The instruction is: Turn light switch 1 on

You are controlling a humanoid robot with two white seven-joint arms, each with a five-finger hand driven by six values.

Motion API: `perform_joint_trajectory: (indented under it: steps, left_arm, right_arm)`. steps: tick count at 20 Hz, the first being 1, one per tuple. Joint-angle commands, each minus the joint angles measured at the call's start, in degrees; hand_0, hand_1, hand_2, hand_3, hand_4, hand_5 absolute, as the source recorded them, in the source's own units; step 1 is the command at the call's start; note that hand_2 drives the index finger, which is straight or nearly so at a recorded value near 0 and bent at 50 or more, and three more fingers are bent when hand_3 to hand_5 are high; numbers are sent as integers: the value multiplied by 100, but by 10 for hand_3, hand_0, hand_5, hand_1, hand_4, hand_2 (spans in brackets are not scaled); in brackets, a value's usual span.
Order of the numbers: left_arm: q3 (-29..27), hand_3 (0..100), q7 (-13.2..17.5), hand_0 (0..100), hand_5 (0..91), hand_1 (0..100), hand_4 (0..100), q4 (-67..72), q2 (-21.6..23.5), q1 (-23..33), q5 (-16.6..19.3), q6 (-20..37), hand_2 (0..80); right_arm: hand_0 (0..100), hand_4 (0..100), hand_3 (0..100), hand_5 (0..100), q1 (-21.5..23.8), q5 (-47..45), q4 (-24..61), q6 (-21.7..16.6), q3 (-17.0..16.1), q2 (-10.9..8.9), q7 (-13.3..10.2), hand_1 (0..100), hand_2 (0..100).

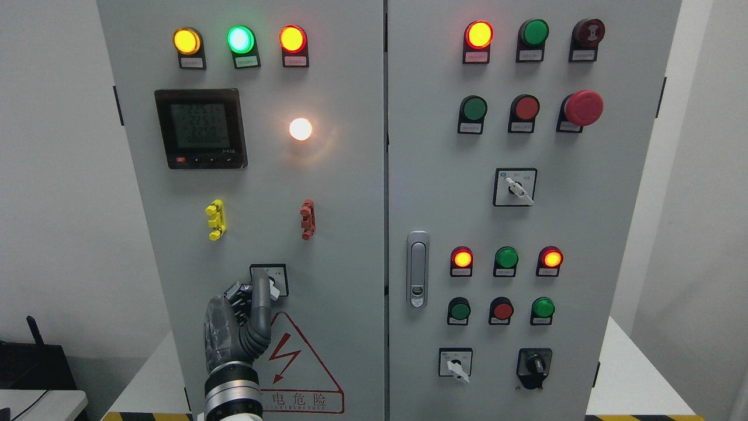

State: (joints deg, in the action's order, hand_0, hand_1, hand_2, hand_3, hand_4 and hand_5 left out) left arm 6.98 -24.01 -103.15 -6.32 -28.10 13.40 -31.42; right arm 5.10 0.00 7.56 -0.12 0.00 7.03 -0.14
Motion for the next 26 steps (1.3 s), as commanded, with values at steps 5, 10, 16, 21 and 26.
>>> perform_joint_trajectory:
  steps: [5,10,16,21,26]
  left_arm:
    - [-4,931,2,326,817,216,884,-47,-19,77,5,13,649]
    - [-4,932,2,315,816,222,884,-73,-27,112,14,22,651]
    - [-30,935,10,314,815,217,886,-152,-10,279,14,162,657]
    - [-39,940,46,303,816,220,886,-267,-1,402,14,373,660]
    - [-82,943,63,280,816,232,889,-477,25,594,14,487,667]
  right_arm:
    - [120,0,0,0,0,-150,0,3,114,0,5,389,0]
    - [120,0,0,0,0,-150,0,3,114,0,5,389,0]
    - [120,0,0,0,0,-150,0,3,114,0,5,389,0]
    - [120,0,0,0,0,-150,0,3,114,0,5,389,0]
    - [120,0,0,0,0,-150,0,3,114,0,5,389,0]
